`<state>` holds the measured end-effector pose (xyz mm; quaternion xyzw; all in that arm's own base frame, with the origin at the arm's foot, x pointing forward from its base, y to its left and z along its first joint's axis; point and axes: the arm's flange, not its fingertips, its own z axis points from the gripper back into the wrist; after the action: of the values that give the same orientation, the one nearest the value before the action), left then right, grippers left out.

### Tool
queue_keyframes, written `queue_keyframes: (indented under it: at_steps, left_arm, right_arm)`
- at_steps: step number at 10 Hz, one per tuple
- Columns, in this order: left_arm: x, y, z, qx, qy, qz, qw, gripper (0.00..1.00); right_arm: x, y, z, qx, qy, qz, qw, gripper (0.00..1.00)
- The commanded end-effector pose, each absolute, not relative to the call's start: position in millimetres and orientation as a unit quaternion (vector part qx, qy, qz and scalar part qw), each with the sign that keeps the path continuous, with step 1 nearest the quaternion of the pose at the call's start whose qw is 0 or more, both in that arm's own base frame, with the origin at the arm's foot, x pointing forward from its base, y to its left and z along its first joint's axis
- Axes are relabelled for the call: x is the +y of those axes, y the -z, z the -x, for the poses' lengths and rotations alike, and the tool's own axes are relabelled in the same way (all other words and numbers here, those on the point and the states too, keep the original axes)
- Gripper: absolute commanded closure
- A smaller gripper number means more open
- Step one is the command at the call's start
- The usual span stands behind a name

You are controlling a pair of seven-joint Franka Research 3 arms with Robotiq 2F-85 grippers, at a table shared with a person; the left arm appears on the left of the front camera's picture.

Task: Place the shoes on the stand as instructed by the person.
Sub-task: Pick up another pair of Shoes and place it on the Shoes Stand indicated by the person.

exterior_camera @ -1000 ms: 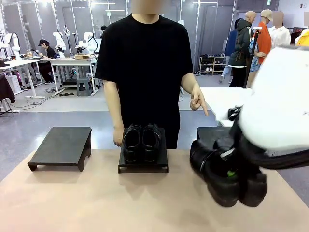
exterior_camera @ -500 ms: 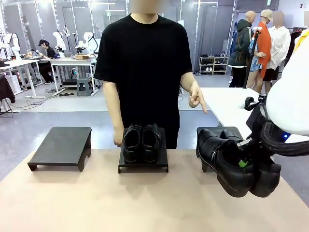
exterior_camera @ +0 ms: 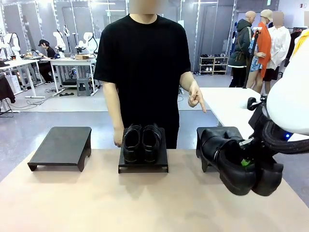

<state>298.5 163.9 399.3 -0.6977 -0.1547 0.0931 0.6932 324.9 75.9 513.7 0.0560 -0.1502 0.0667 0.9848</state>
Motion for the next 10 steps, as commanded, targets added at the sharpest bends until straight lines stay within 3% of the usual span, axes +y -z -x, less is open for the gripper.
queue_keyframes:
  at_steps: [1,10]
  left_arm:
    - [163,-400,-294,-0.155,-0.085,0.700,0.692,0.00]
    - [163,-400,-294,-0.155,-0.085,0.700,0.692,0.00]
  right_arm:
    - [51,-526,-364,-0.191,-0.066,-0.046,0.978,0.93]
    - [20,-506,-522,-0.232,-0.064,-0.026,0.970,0.93]
